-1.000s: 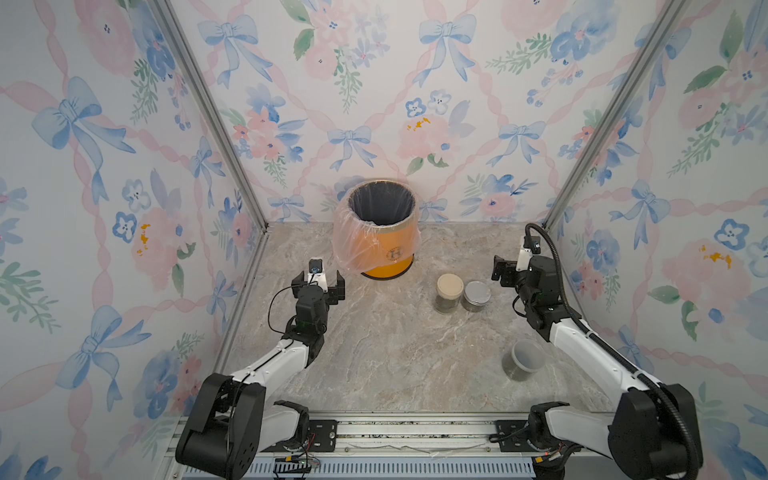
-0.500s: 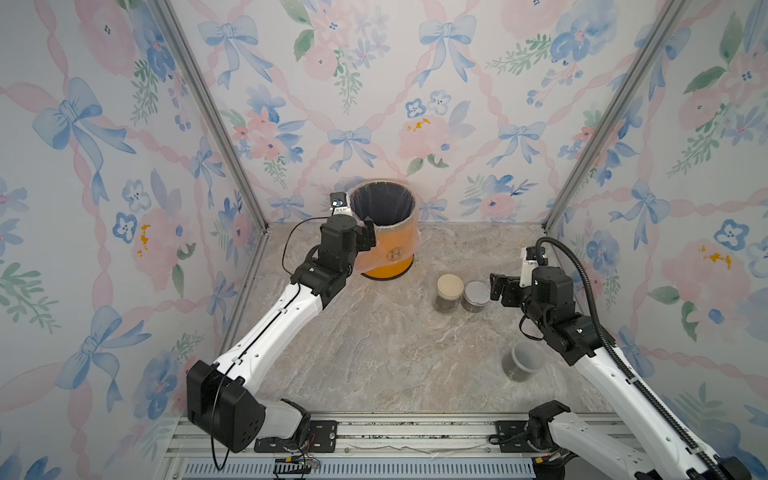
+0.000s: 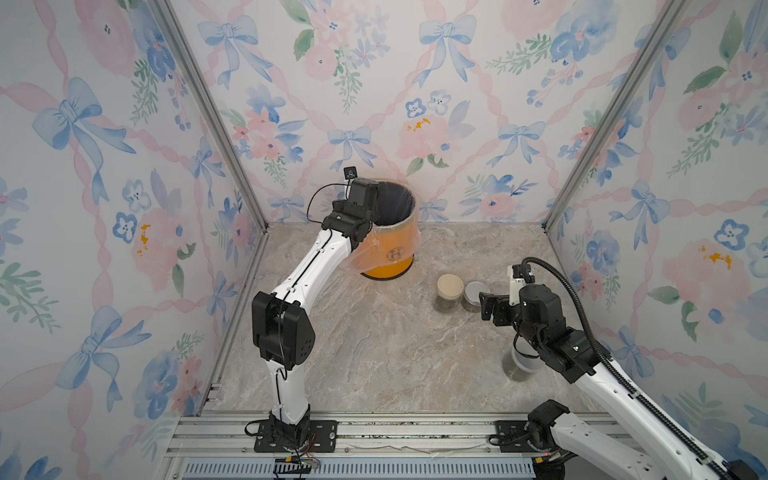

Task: Empty moldy tea leaves from jars
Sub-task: Move the trash bin to the center of the board.

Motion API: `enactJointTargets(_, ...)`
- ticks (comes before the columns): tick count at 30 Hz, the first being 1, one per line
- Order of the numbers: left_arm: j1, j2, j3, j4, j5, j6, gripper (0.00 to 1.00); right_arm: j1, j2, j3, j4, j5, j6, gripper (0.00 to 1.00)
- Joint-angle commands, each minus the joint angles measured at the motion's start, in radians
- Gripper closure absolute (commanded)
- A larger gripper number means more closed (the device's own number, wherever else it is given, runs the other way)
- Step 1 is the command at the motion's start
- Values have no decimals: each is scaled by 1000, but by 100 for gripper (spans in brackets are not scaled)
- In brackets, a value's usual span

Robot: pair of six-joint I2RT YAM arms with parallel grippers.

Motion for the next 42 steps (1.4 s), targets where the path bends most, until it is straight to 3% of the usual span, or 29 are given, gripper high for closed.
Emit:
enactJointTargets(1,35,51,66,-88,17,-79,27,24,13,-16,-11,18,13,3)
enactJointTargets(12,76,156,124,-129,113,-112,39,86,79,34,-20,36,-2,3)
enactJointTargets(31,77,97,74,-128,138,14,95,175,144,121,-100,72,-3,3)
enactJointTargets(34,71,63,39,-128,121,37,100,175,147,138,-119,71,-8,4)
enactJointTargets(42,68,-83,-134,-126,149,43,100,152,158,178,-153,18,-9,3)
